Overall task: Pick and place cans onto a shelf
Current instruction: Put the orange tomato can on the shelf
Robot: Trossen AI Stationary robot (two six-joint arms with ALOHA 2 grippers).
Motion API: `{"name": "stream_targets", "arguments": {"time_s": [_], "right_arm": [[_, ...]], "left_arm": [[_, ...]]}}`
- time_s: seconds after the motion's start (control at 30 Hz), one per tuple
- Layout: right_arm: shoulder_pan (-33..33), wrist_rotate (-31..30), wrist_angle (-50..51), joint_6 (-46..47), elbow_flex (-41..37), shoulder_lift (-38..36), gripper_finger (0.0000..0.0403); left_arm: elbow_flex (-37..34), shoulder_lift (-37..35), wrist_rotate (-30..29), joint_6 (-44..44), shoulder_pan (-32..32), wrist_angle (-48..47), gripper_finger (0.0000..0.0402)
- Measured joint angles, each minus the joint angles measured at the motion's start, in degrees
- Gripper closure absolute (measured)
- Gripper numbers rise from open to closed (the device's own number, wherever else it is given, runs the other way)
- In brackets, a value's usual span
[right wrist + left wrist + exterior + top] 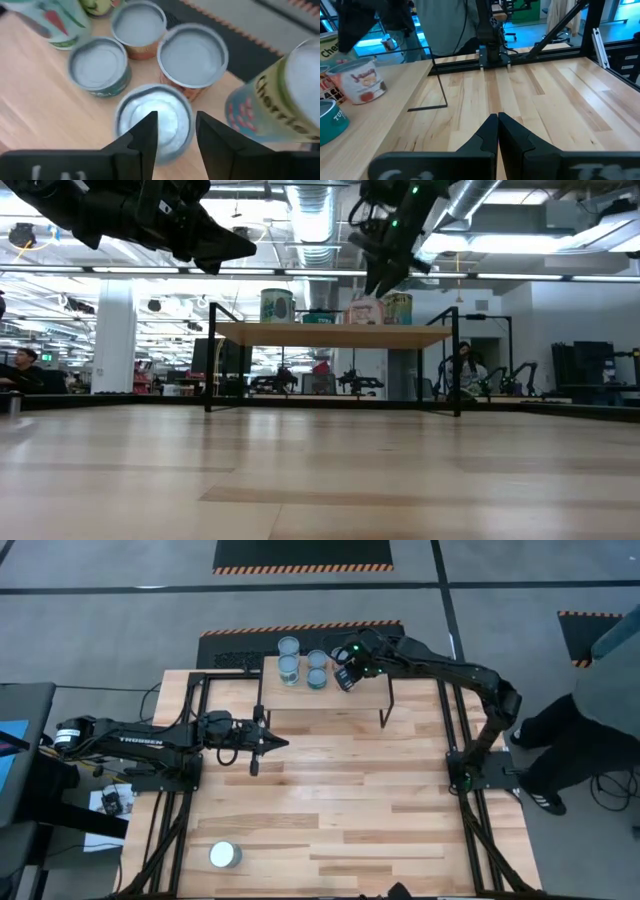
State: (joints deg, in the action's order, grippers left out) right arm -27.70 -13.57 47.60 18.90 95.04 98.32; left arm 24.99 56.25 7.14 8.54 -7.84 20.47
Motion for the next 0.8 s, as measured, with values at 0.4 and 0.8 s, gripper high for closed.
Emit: {"name": "stream_targets", "arguments": {"time_s": [0.4, 0.8], "right_arm": [[8.52, -5.75, 7.48, -9.16, 0.02, -6.26, 0.0383], [7.18, -6.24, 0.81, -11.83, -13.25, -4.2, 0.0397]], "left_arm": [[0.0, -0.01, 0.0, -0.03, 0.0, -0.01, 0.04], [0.0, 0.0, -0.09, -0.74, 0.04, -0.55, 0.04]]}}
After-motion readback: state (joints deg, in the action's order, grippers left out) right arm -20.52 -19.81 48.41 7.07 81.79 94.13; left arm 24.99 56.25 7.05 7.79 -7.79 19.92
